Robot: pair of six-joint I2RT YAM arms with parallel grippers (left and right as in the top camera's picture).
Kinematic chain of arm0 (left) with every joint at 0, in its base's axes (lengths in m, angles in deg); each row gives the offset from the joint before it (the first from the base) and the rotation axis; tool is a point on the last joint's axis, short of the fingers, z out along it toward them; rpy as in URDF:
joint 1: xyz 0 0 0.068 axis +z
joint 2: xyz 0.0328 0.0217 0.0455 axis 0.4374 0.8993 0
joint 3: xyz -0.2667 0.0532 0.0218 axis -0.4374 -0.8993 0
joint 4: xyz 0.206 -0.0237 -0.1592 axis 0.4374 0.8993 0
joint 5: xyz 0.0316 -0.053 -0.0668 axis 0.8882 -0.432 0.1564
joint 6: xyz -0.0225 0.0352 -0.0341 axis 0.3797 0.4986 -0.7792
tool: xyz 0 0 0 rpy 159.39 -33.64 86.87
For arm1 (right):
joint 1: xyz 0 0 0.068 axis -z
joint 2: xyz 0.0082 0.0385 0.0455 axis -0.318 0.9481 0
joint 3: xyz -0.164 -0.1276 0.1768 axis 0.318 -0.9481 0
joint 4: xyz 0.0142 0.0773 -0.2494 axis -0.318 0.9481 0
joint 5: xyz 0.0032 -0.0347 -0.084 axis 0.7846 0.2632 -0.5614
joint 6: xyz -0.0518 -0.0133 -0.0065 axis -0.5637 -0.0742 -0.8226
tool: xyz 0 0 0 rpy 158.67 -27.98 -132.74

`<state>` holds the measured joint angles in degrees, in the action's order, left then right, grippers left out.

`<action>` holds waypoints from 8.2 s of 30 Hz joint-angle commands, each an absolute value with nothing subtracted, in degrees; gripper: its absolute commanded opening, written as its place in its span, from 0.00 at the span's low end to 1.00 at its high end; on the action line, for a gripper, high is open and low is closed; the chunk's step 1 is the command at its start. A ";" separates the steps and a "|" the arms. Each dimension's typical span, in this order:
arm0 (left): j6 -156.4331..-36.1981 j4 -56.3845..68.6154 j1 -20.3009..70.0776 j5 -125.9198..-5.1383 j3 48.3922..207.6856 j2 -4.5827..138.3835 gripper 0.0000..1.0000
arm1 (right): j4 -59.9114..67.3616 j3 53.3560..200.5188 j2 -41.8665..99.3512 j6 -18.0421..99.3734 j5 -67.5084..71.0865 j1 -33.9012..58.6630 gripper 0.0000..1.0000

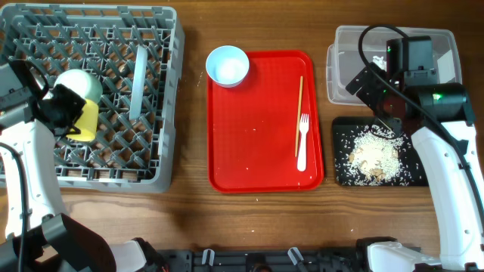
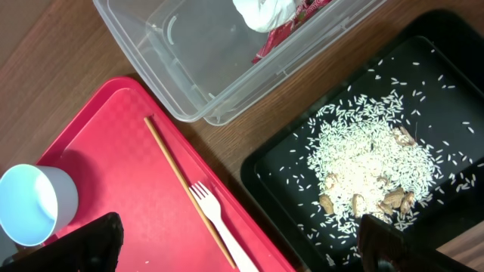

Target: Sort waste into correct bins and load items into the dishwasher rack

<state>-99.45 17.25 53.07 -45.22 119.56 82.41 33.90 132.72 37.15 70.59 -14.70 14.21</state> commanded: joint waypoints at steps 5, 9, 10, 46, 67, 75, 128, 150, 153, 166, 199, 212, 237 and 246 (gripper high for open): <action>-99.36 21.91 53.23 -42.43 119.47 81.60 0.04 | 33.92 133.07 37.26 70.30 -15.66 14.27 1.00; -99.54 22.32 53.23 -40.81 119.47 81.60 0.04 | 33.92 133.07 37.26 70.30 -15.66 14.27 1.00; -99.54 22.34 53.27 -40.81 119.47 81.60 0.04 | 33.92 133.07 37.26 70.28 -15.66 14.27 1.00; -110.31 32.62 64.48 -43.98 106.68 63.81 0.04 | 33.92 133.07 37.26 70.28 -15.66 14.27 1.00; -111.30 6.56 64.42 -47.08 105.11 78.41 0.04 | 33.92 133.07 37.26 70.30 -15.66 14.27 1.00; -111.30 5.51 64.48 -47.04 105.18 77.71 0.04 | 33.92 133.07 37.26 70.28 -15.66 14.27 1.00; -105.31 0.05 57.33 -35.76 104.30 77.36 0.04 | 33.92 133.07 37.26 70.30 -15.66 14.27 1.00; -105.77 0.25 57.62 -48.79 104.32 66.47 0.04 | 33.92 133.07 37.26 70.30 -15.66 14.27 1.00; -105.79 1.67 57.62 -42.82 104.30 63.13 0.04 | 33.92 133.07 37.26 70.28 -15.66 14.27 1.00; -108.98 5.56 62.69 -32.26 104.30 72.77 0.04 | 33.92 133.07 37.26 70.30 -15.66 14.27 1.00; -96.57 -3.91 72.04 -39.02 106.64 64.20 0.78 | 33.92 133.07 37.26 70.30 -15.66 14.27 1.00; -78.45 -11.27 79.15 -50.49 107.76 76.18 0.78 | 33.92 133.07 37.26 70.30 -15.64 14.27 1.00; -78.36 3.09 79.04 -74.21 107.76 80.18 0.23 | 33.92 133.07 37.26 70.28 -15.66 14.27 1.00; -81.62 2.96 79.04 -56.74 107.76 79.63 0.12 | 33.92 133.07 37.26 70.30 -15.66 14.27 1.00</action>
